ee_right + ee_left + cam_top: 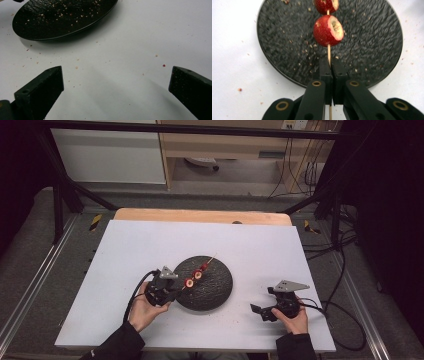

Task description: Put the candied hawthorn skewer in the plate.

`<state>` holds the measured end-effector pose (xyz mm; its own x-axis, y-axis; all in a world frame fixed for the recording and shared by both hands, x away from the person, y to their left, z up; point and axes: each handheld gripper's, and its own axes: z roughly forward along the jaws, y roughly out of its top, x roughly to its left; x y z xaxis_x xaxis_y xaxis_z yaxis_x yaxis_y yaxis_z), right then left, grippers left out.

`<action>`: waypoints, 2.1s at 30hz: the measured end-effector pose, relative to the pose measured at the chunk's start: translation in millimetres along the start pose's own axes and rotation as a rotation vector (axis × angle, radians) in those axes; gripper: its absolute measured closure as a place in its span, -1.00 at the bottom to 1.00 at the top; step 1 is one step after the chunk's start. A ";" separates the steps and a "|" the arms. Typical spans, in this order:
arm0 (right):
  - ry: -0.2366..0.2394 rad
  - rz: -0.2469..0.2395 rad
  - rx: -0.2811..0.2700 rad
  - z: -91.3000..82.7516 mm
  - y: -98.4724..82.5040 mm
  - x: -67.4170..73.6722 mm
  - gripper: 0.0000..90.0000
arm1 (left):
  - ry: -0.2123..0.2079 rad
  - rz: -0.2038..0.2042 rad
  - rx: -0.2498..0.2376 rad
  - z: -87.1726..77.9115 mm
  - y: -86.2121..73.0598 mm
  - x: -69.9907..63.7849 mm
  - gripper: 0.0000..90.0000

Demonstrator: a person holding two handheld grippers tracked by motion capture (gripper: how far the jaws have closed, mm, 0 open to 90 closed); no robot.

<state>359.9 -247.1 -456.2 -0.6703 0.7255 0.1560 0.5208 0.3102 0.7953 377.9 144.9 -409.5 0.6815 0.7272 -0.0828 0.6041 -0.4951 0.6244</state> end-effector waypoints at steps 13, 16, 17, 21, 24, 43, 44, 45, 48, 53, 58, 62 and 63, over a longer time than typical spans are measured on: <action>0.006 0.000 -0.002 -1.6 -1.3 0.7 -0.99 | 0.029 0.006 0.060 13.5 2.7 -4.3 0.97; 0.008 0.002 -0.006 -2.1 -0.8 0.3 -0.99 | 0.029 0.001 0.060 15.8 4.2 -4.4 0.97; 0.008 0.003 -0.005 -2.1 -0.7 0.2 -0.99 | 0.030 -0.002 0.056 16.8 4.5 -4.8 0.97; 0.008 0.002 -0.002 -1.9 -0.8 0.2 -0.99 | 0.030 0.002 0.062 17.7 5.3 -4.9 0.96; 0.007 0.001 -0.001 -1.9 -0.9 0.2 -0.99 | 0.035 0.010 0.058 17.7 4.8 -4.7 0.95; 0.006 0.018 -0.004 -2.6 -0.5 0.7 -0.99 | 0.004 0.115 -0.112 -20.7 -9.5 16.8 -0.49; 0.006 0.017 -0.004 -2.6 -0.5 0.6 -0.99 | 0.005 0.112 -0.112 -22.7 -11.2 19.2 -0.58; 0.006 0.017 -0.004 -2.6 -0.4 0.6 -0.99 | 0.005 0.107 -0.113 -24.5 -13.3 21.7 -0.66; 0.006 0.020 -0.006 -3.0 -0.3 0.6 -0.99 | 0.003 0.089 -0.117 -30.4 -20.3 29.6 -0.77; 0.006 0.022 -0.005 -2.6 -0.4 0.6 -0.99 | 0.028 0.066 -0.138 -39.6 -37.4 43.1 -0.87; 0.007 0.023 0.001 -2.1 -0.5 0.7 -0.99 | 0.035 0.029 -0.167 -45.4 -55.7 55.1 -0.87; 0.002 0.023 0.009 -1.6 -1.0 1.1 -0.99 | 0.055 0.000 -0.182 -45.3 -74.3 63.2 -0.86; 0.002 0.021 0.007 -1.4 -1.1 1.0 -0.99 | 0.057 -0.006 -0.187 -44.7 -79.2 64.9 -0.86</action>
<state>357.9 -247.6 -456.1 -0.6602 0.7307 0.1739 0.5388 0.2993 0.7875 355.8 252.6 -429.6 0.6505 0.7581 -0.0463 0.5174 -0.3977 0.7577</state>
